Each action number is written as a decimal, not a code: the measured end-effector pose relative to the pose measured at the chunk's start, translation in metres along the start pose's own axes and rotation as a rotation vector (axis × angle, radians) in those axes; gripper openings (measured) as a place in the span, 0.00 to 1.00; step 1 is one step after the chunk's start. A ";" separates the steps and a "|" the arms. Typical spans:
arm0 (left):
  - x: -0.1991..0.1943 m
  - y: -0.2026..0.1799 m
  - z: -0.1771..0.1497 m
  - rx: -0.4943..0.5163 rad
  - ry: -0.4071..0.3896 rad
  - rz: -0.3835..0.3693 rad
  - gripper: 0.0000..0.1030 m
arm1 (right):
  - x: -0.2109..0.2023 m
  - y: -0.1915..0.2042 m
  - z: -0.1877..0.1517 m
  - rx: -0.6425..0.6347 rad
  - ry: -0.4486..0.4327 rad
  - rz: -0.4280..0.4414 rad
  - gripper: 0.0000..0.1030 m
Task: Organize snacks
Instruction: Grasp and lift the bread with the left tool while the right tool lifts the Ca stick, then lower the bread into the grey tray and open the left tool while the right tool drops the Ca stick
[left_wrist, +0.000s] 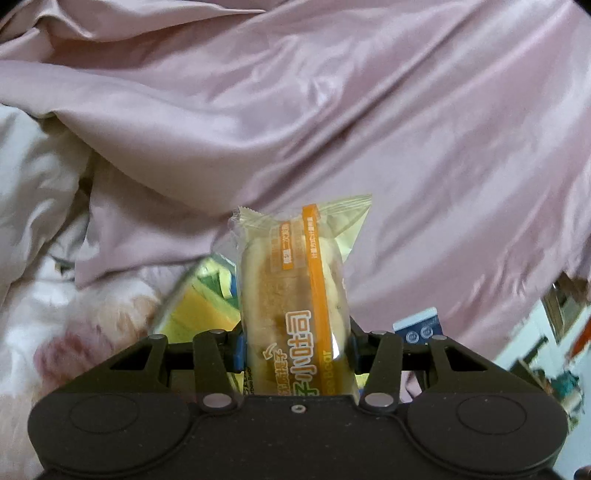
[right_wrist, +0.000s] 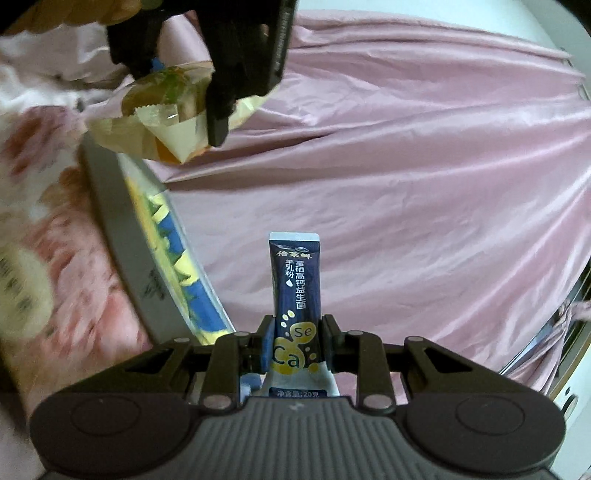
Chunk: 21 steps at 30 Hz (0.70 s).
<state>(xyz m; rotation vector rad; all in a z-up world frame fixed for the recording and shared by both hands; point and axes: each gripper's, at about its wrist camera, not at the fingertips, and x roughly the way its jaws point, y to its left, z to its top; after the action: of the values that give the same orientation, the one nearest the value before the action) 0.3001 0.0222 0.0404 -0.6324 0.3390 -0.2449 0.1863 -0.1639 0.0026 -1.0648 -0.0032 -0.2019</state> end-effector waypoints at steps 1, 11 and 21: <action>0.006 0.004 0.002 -0.005 -0.008 0.007 0.48 | 0.008 0.002 0.003 0.009 -0.001 0.001 0.28; 0.046 0.036 0.004 -0.041 0.008 -0.001 0.48 | 0.052 0.030 0.014 0.048 0.036 0.119 0.28; 0.051 0.032 -0.002 -0.017 0.026 0.011 0.49 | 0.057 0.039 0.016 0.075 0.078 0.193 0.30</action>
<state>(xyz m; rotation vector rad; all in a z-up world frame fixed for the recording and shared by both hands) 0.3503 0.0293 0.0077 -0.6444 0.3697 -0.2396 0.2499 -0.1411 -0.0181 -0.9750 0.1605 -0.0676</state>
